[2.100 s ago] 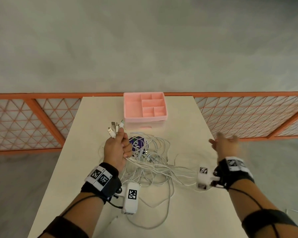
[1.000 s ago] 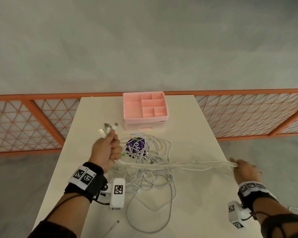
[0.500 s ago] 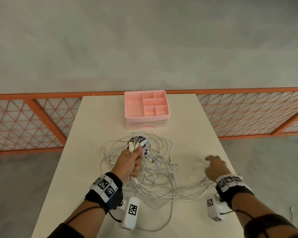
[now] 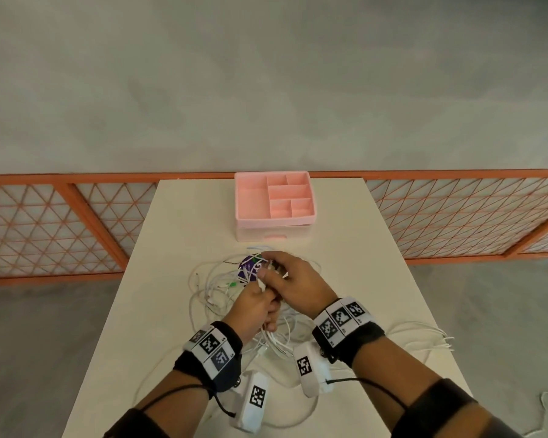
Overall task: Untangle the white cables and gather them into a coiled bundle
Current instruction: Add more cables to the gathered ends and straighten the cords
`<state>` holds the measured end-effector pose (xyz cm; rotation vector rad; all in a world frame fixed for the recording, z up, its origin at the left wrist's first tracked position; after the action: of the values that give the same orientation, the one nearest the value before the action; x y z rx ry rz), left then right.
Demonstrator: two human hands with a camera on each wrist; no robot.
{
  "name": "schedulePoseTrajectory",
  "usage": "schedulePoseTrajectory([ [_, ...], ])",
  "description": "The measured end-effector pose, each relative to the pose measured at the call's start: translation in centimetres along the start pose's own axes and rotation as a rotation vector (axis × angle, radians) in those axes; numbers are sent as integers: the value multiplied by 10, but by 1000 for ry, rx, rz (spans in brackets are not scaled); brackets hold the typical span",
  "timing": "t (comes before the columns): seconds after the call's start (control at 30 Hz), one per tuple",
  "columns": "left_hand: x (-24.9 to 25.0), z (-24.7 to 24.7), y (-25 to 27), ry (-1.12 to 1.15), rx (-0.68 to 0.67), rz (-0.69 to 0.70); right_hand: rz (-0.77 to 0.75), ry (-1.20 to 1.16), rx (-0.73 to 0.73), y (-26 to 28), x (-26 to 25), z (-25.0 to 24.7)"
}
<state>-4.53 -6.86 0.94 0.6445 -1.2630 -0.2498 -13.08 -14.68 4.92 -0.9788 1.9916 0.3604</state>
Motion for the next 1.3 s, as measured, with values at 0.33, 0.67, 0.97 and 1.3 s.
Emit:
schedulePoseTrajectory([
  [0.33, -1, 3, 2, -139, -15, 60, -118, 35, -28, 5, -14, 14],
  [0.67, -11, 5, 1, -203, 42, -5, -27, 4, -26, 15, -10, 12],
  [0.97, -18, 5, -4, -243, 51, 9, -75, 134, -162, 22, -5, 16],
  [1.3, 22, -17, -2, 355, 106, 142, 71, -236, -246, 39, 19, 36],
])
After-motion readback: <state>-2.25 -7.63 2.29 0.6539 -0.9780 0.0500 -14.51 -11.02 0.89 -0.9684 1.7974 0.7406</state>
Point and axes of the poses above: each hand's wrist, its own y-axis away from the middle knuckle, its own z-axis out of the palm, x = y × z, the point moved 3 cm from there along -y, towards the middle knuckle, and after that the axes turned 10 degrees about -z, right-handed, at the moved point
